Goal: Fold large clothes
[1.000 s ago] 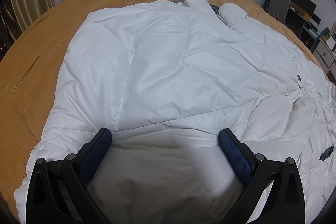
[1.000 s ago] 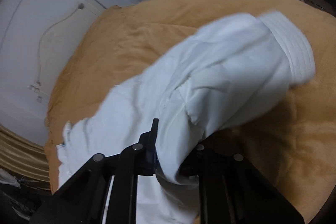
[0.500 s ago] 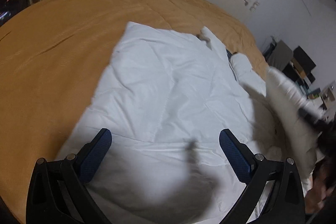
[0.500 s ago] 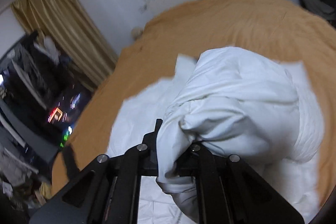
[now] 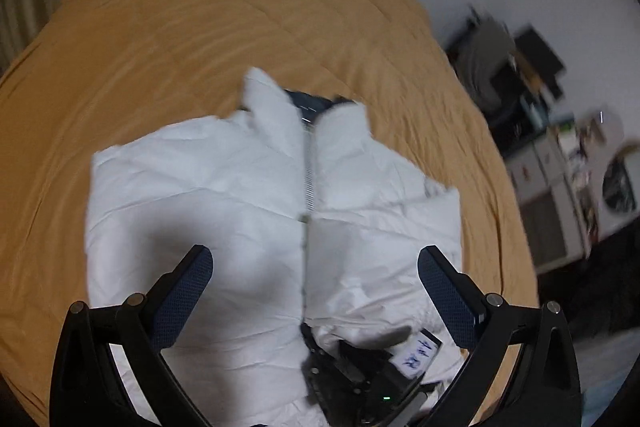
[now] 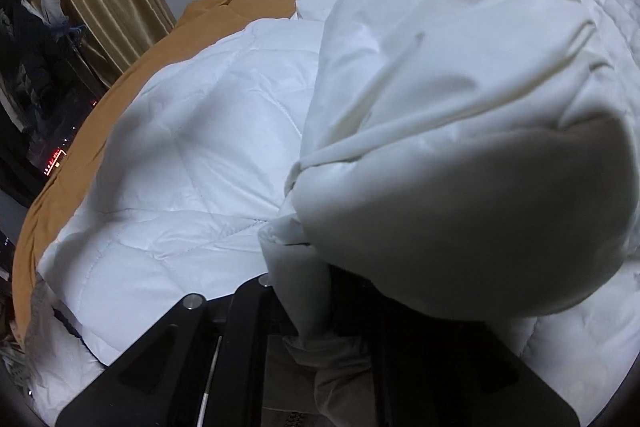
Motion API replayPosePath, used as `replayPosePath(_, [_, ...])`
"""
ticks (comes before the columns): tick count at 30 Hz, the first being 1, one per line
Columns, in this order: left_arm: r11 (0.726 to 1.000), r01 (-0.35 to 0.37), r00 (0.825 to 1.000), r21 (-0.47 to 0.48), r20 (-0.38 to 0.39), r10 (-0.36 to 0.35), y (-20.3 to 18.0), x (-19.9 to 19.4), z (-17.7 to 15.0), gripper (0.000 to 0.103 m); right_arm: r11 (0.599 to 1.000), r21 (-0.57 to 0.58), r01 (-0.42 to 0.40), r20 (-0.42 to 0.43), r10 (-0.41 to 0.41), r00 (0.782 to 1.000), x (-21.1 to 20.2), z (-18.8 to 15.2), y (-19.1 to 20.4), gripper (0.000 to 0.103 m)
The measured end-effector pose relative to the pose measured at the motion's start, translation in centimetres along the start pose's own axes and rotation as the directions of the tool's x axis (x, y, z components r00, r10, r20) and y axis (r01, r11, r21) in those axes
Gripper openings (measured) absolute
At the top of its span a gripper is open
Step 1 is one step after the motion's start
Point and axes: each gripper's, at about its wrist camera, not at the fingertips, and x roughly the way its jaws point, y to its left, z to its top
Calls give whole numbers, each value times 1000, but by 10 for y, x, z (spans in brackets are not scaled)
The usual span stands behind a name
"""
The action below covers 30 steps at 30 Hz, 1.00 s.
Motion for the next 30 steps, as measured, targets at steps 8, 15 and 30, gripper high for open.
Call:
replayPosePath(8, [891, -171, 936, 420, -215, 280, -168, 108, -29, 101, 1000, -3, -3, 12, 3, 1000, 1, -2, 11, 10])
replayPosePath(15, [802, -334, 840, 494, -230, 492, -167, 164, -68, 41, 1000, -4, -9, 16, 9, 1000, -14, -17, 10, 11])
replayPosePath(30, [921, -355, 907, 158, -180, 381, -13, 74, 1, 16, 998, -41, 48, 40, -46, 998, -42, -21, 23, 36])
